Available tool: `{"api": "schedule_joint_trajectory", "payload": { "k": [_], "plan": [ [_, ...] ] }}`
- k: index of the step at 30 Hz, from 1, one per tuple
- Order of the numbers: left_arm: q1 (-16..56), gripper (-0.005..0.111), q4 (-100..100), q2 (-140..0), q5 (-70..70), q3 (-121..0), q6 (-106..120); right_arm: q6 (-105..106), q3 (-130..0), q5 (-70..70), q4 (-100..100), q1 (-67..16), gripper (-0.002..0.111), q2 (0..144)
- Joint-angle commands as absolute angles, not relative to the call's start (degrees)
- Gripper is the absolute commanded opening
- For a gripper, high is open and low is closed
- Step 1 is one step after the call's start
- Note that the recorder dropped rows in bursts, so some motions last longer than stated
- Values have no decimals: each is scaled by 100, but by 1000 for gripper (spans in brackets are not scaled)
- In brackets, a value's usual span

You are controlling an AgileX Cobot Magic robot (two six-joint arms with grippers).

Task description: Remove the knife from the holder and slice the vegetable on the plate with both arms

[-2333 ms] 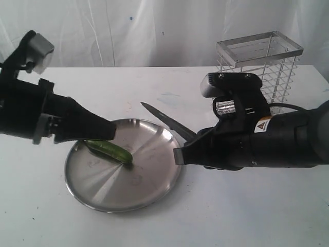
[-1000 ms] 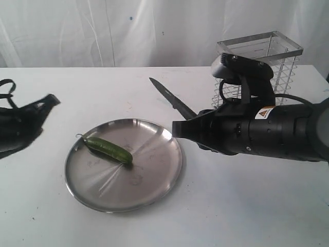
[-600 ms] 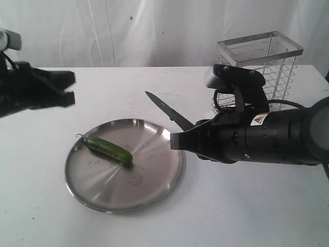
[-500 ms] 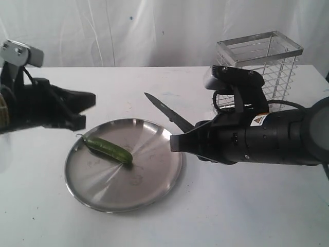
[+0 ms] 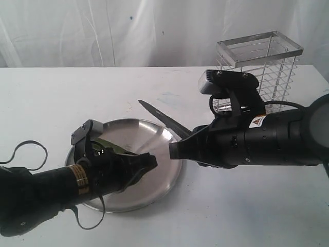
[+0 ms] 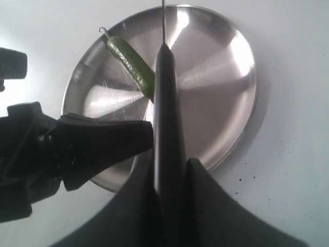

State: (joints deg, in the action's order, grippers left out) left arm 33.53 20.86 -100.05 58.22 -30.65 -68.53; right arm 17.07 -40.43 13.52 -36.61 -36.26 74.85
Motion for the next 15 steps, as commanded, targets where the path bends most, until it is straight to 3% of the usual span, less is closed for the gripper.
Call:
{"api": "schedule_joint_trajectory", "payload": {
  "k": [1, 15],
  "plan": [
    [3444, 0, 1734, -10320, 6876, -3121, -6853, 1678, -4081, 1257, -3665, -3593, 0, 7487],
    [3444, 0, 2365, -10559, 6996, -3855, -6971, 1653, -4081, 1712, -3886, -3593, 0, 7763]
  ]
}}
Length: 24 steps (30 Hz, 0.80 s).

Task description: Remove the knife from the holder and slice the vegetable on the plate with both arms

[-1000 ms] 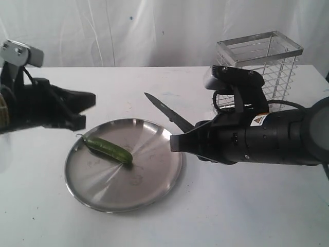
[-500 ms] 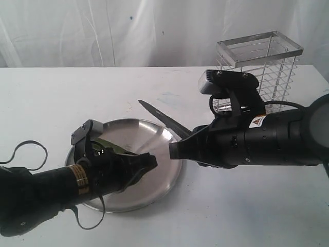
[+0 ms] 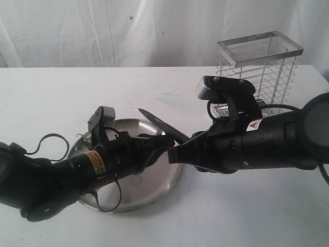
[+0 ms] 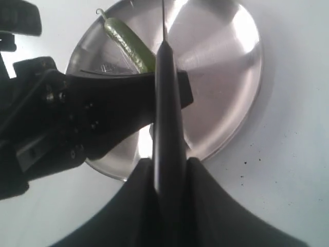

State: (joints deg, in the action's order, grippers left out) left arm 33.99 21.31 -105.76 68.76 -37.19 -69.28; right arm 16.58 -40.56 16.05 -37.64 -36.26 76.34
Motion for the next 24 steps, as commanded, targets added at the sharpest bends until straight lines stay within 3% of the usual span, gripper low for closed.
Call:
{"api": "schedule_joint_trajectory", "payload": {
  "k": [1, 18, 24],
  "plan": [
    [3444, 0, 2396, -10559, 6996, -3858, -6971, 1653, -4081, 1712, -3898, -3593, 0, 7790],
    [3444, 0, 2497, -10559, 6996, -3858, -6883, 1653, -4081, 1948, -3898, -3593, 0, 8067],
    [3363, 0, 2389, -10559, 6385, -3858, -6720, 1392, -4081, 1686, -3898, -3593, 0, 8067]
  ]
}}
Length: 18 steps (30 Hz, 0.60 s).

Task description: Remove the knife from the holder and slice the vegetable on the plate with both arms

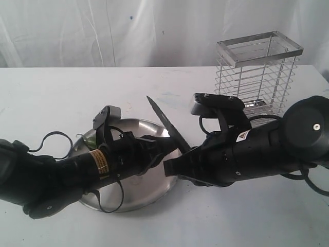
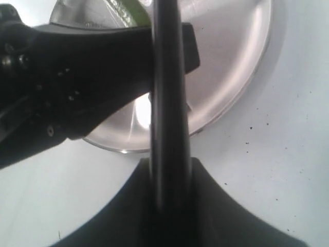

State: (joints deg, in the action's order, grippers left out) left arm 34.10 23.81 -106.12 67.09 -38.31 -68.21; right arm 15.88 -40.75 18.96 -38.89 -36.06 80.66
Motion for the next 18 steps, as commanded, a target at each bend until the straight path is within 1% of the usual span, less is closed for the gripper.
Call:
{"api": "schedule_joint_trajectory", "payload": {
  "k": [1, 7, 12, 18],
  "plan": [
    [3259, 0, 2359, -10559, 6143, -3858, -6720, 1380, -4081, 1642, -3898, -3593, 0, 8067],
    [2766, 0, 2429, -10535, 6003, -3567, -6783, 1380, -4081, 1461, -3898, -3593, 0, 8067],
    [2666, 0, 2522, -10535, 6042, -3307, -6808, 1380, -4081, 1472, -3887, -3593, 0, 8067],
    [2666, 0, 2602, -10527, 6996, -3124, -6808, 1392, -4081, 1427, -3887, -3593, 0, 8067]
  ]
}}
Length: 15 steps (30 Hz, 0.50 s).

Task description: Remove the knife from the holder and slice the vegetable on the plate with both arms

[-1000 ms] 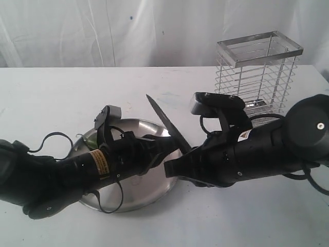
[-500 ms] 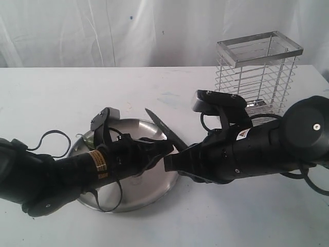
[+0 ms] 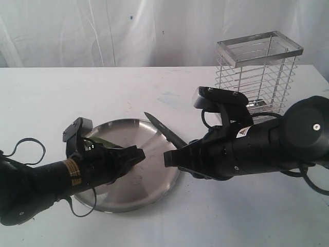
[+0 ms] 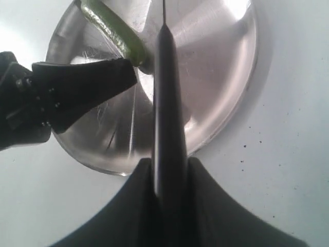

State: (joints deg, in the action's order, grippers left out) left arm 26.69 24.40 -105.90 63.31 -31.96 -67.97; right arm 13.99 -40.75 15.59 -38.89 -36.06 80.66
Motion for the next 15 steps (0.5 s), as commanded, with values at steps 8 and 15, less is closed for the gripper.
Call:
{"api": "schedule_joint_trajectory", "payload": {
  "k": [8, 15],
  "plan": [
    [2643, 0, 2472, -10502, 6996, -3173, -6852, 1380, -4081, 1926, -3887, -3593, 0, 8157],
    [2628, 0, 1665, -10489, 6996, -3161, -7069, 1368, -4081, 2080, -3923, -3593, 0, 8473]
  ]
}}
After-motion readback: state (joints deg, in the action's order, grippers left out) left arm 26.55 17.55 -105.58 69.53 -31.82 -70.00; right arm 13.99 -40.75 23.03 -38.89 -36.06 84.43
